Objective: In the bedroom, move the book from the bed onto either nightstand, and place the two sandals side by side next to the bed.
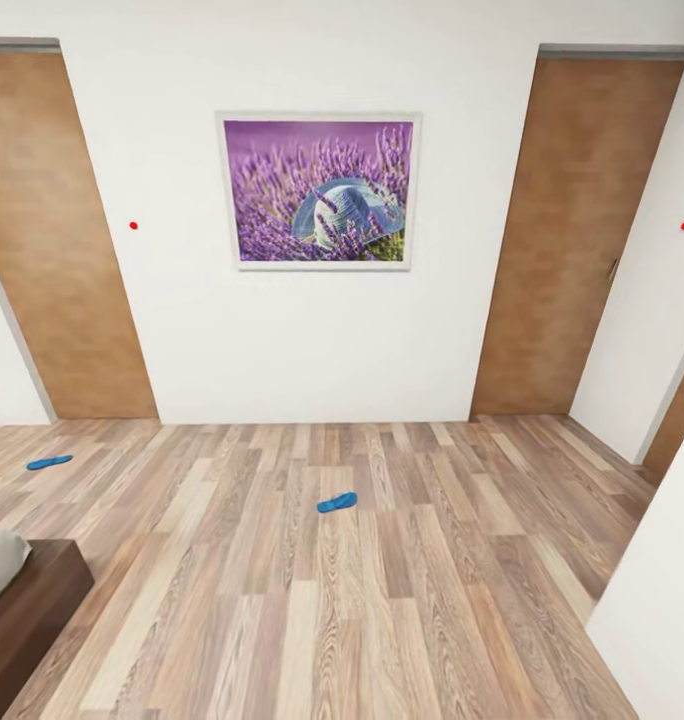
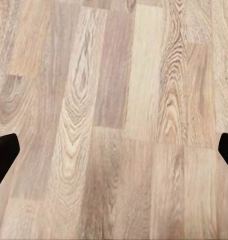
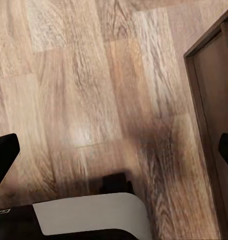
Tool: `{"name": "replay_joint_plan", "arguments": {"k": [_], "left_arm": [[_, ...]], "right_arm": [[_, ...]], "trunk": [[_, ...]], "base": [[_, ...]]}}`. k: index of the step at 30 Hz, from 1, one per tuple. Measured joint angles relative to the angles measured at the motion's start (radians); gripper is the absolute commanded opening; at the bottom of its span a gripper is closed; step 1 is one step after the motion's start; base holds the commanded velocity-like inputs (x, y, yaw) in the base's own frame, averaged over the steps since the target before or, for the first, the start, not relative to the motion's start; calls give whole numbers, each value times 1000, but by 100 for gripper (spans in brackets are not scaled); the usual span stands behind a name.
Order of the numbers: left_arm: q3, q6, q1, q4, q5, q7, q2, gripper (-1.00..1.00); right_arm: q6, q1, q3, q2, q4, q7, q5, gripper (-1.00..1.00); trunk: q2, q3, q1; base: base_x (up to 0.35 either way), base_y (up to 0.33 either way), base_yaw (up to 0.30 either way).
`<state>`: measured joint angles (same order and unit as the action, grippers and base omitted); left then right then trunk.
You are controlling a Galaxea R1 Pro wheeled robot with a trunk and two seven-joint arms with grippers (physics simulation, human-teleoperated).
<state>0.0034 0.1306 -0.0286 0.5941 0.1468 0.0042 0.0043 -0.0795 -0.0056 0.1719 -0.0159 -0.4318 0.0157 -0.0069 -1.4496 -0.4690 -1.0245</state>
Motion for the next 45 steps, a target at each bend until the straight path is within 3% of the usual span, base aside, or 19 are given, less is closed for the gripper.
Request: {"name": "replay_joint_plan", "arguments": {"k": [45], "left_arm": [[0,0,0,0,0,0,0,100]], "right_arm": [[0,0,0,-2,0,0,-1,100]], "trunk": [[0,0,0]], "base": [[288,0,0]]}}
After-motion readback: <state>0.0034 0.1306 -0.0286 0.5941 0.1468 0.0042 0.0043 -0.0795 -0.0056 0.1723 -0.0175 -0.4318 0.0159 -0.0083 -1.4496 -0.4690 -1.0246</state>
